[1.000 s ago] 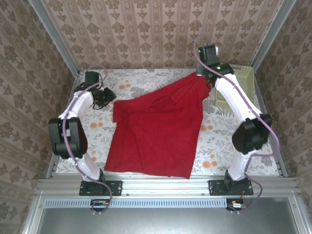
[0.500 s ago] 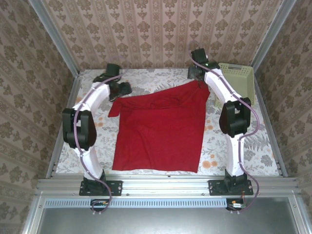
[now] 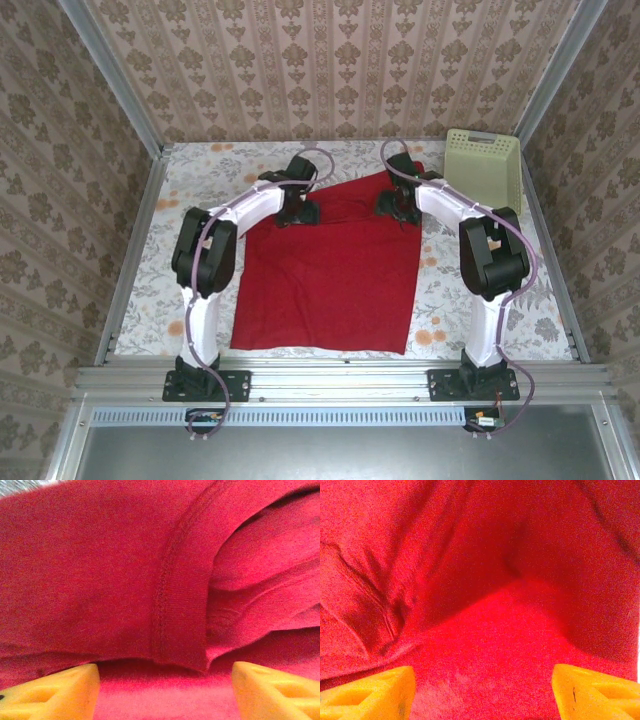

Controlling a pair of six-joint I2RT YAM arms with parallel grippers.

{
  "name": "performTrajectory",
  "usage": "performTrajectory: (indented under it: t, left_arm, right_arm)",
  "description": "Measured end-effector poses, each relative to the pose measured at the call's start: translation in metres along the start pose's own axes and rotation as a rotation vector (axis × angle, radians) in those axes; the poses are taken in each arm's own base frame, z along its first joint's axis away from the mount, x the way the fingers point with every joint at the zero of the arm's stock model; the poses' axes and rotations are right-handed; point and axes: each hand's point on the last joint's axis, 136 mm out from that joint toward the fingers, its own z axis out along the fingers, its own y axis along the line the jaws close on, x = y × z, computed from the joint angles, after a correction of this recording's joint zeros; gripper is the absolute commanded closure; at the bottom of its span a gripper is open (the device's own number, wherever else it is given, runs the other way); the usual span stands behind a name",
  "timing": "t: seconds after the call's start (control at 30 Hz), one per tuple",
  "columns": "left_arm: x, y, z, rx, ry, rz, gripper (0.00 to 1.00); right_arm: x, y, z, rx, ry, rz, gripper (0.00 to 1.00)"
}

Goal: Fold the inside-out t-shirt

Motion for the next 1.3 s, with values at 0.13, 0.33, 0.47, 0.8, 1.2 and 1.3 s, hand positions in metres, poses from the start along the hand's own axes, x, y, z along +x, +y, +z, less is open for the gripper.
performTrajectory:
  t: [0.13,0.33,0.47,0.8,1.2,1.3]
  left_arm:
    - [-0.005,0.007,0.019,-0.049,0.022,0.016,0.53]
    - [-0.043,0.017,0.022,-0.069,-0.042,0.005,0.67]
    - [-0.086,0.029,0.011,-0.057,-0.125,-0.036,0.67]
    - [-0.191,0.095,0.032,0.006,-0.29,-0.168,0.68]
    - [-0.068,0.128,-0.042,-0.076,-0.075,-0.196,0.44]
    - [-0.018,0.115,-0.097,-0.029,-0.147,-0.215,0.43]
  right_arm:
    - [0.018,0.006,-0.001,-0.027,0.011,0.015,0.25]
    - [0.051,0.019,0.002,-0.063,0.028,0.006,0.25]
    - [0.07,0.008,0.011,-0.033,0.064,0.002,0.25]
    - [0.068,0.003,0.008,-0.032,0.032,0.004,0.25]
    - [0.079,0.014,-0.059,-0.083,-0.074,-0.105,0.25]
    - [0.11,0.018,-0.068,-0.09,-0.042,-0.149,0.25]
